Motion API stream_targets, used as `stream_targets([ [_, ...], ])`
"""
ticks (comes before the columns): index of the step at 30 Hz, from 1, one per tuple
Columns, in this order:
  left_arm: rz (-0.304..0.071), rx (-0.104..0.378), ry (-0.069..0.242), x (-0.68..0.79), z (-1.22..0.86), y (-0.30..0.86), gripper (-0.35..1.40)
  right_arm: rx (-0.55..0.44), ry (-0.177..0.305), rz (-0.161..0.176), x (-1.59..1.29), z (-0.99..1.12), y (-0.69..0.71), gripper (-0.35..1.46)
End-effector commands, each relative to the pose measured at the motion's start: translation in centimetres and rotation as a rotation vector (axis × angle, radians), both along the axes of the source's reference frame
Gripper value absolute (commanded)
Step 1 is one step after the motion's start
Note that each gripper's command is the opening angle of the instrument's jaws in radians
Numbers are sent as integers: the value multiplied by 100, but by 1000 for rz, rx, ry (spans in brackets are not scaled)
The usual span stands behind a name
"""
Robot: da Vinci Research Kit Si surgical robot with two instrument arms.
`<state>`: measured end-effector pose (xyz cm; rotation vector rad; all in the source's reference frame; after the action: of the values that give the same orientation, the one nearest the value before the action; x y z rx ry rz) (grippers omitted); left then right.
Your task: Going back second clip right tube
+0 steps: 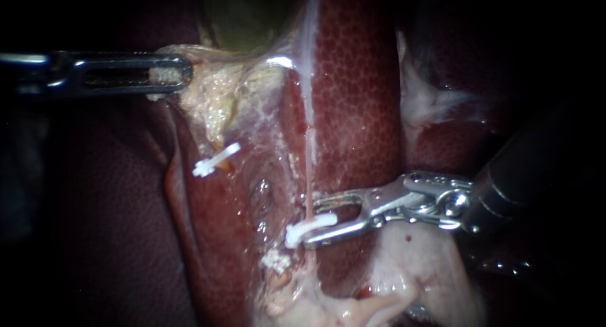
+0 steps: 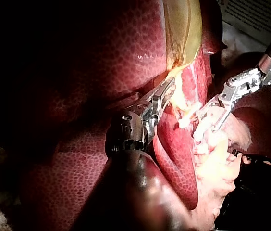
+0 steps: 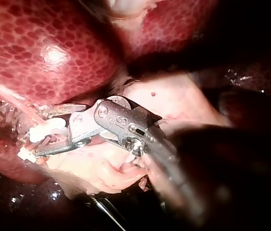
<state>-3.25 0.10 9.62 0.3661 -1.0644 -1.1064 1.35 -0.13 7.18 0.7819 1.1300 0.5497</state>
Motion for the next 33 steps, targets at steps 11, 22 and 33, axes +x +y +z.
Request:
stream_targets([
  [11,2,0,-1,0,1,-1,-35,-101,22,-22,-49,-59,34,59],
  [22,5,-2,-4,-7,7,-4,-35,-252,42,-36,-71,-161,64,60],
  [33,25,-5,-6,-29,33,-13,-35,-333,62,-58,-66,-194,60,60],
])
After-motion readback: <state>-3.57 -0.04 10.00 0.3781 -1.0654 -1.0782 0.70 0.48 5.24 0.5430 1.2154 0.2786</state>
